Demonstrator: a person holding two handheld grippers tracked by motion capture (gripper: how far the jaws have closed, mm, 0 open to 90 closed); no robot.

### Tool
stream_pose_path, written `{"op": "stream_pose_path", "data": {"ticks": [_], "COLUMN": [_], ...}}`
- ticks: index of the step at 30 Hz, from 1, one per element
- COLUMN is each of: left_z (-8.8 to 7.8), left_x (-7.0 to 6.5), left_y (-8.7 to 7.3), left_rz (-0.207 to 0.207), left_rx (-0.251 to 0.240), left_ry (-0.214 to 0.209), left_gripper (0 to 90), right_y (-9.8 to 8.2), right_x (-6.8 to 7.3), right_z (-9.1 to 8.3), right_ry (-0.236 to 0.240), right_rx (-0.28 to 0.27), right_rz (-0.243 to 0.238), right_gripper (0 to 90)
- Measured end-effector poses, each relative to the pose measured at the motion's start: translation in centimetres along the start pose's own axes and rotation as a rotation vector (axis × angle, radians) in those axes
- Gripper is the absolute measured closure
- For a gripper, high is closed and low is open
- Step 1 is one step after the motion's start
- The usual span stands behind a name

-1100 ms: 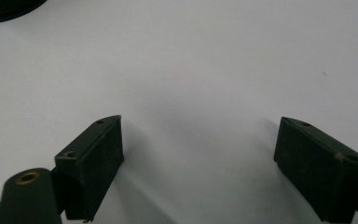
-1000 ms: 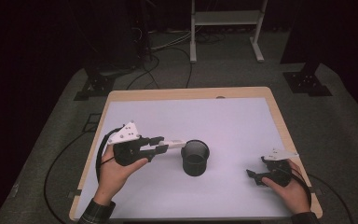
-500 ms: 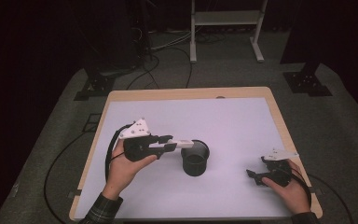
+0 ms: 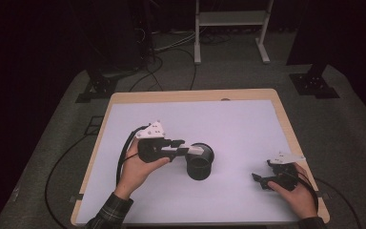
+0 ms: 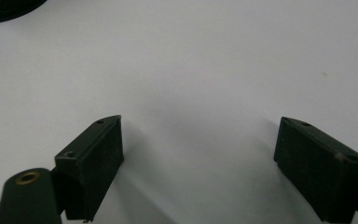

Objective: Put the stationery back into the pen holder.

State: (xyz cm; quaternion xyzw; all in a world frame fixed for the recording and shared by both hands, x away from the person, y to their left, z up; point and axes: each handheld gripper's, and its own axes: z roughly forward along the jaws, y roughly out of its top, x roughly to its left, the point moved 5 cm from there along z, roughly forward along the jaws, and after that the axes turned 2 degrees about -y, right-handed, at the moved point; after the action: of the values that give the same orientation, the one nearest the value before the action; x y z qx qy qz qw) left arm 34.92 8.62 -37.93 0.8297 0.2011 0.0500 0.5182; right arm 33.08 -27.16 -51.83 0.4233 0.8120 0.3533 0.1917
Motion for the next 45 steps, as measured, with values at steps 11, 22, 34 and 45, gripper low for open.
{"op": "stream_pose_path", "data": {"ticks": [11,22,34,45], "left_z": [1.5,3.1,4.8,5.7], "left_x": [0.3,0.6,0.7,0.8], "left_y": [-0.3,-0.8,-1.2,-1.6], "left_rz": [-0.003,-0.012,-0.018,-0.022], "left_rx": [0.038,0.079,0.123,0.151], "left_ry": [-0.017,-0.031,-0.043,-0.053], "left_gripper": [64.8,64.8,64.8,64.6], "right_y": [0.0,0.0,0.0,0.0], "right_x": [0.0,0.0,0.0,0.0], "right_z": [0.0,0.0,0.0,0.0], "right_ry": [0.0,0.0,0.0,0.0], "right_rx": [0.0,0.0,0.0,0.0], "right_rz": [-0.001,0.001,0.001,0.0], "right_gripper": [14.3,14.3,14.3,14.3]}}
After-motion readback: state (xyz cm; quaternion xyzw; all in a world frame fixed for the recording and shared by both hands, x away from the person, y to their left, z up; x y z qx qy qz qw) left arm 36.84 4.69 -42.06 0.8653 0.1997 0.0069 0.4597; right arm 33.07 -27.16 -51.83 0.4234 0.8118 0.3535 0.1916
